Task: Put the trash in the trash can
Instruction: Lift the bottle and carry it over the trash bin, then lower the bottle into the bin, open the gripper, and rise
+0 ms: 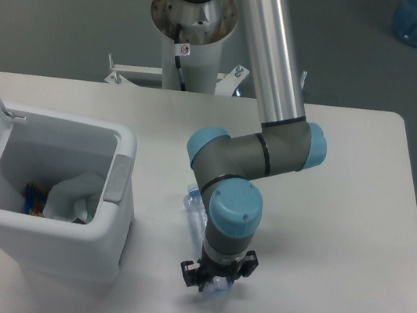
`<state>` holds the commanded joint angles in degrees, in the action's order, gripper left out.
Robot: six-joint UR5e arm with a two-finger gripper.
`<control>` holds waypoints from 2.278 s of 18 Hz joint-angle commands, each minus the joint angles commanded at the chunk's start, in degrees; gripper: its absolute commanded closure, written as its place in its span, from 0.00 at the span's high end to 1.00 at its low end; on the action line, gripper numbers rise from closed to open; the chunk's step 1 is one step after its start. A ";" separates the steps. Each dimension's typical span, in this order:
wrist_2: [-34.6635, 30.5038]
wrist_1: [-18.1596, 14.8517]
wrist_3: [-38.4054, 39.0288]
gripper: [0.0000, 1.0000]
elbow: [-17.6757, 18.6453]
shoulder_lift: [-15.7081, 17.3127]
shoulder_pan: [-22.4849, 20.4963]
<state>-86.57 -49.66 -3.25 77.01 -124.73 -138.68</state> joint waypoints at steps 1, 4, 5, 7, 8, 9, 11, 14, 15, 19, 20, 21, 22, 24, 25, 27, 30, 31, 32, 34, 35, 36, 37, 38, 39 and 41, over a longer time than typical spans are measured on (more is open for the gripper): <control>0.18 0.52 0.26 0.63 -1.58 1.05 -0.97; 3.94 5.43 1.49 0.63 -4.93 3.60 -1.85; 6.05 7.10 2.02 0.63 -5.90 4.74 -2.38; 11.05 8.70 2.55 0.63 -7.66 7.12 -3.08; 12.47 8.70 2.20 0.63 -8.10 8.61 -3.35; 13.01 8.88 1.85 0.63 -8.28 10.02 -3.35; 15.37 9.14 1.58 0.63 -8.46 12.83 -3.09; 19.25 9.93 -0.34 0.63 -9.07 16.17 -3.00; 19.77 10.28 -0.44 0.63 -9.16 16.79 -2.74; 20.13 10.55 -0.52 0.63 -9.34 18.90 0.76; 20.13 10.55 -0.53 0.63 -8.99 19.60 1.83; 20.13 10.55 -0.53 0.63 -8.72 19.78 2.71; 20.13 10.55 -0.53 0.63 -8.55 19.96 4.19; 20.13 10.55 -1.66 0.63 -7.67 19.87 6.57; 20.13 10.55 -2.45 0.63 -7.58 19.70 7.19; 20.04 10.55 -2.63 0.63 -6.18 19.52 10.25; 20.04 10.55 -3.07 0.63 -3.37 19.43 12.72; 19.87 10.55 -3.42 0.63 -2.84 19.43 13.08; 19.95 10.55 -3.51 0.63 -2.74 19.17 13.26; 19.87 10.55 -3.51 0.63 -2.22 18.73 14.31; 19.87 10.55 -3.51 0.64 -1.78 18.64 14.49; 19.87 10.55 -3.51 0.64 -1.43 18.64 14.58; 19.87 10.55 -3.51 0.68 -0.90 18.73 14.67; 19.87 10.55 -3.43 0.72 -0.38 18.73 14.67; 19.78 10.46 -3.25 0.73 -0.11 18.82 14.67; 19.78 10.46 -3.16 1.00 0.59 18.99 14.67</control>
<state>-66.80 -39.20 -6.42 77.60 -105.73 -124.01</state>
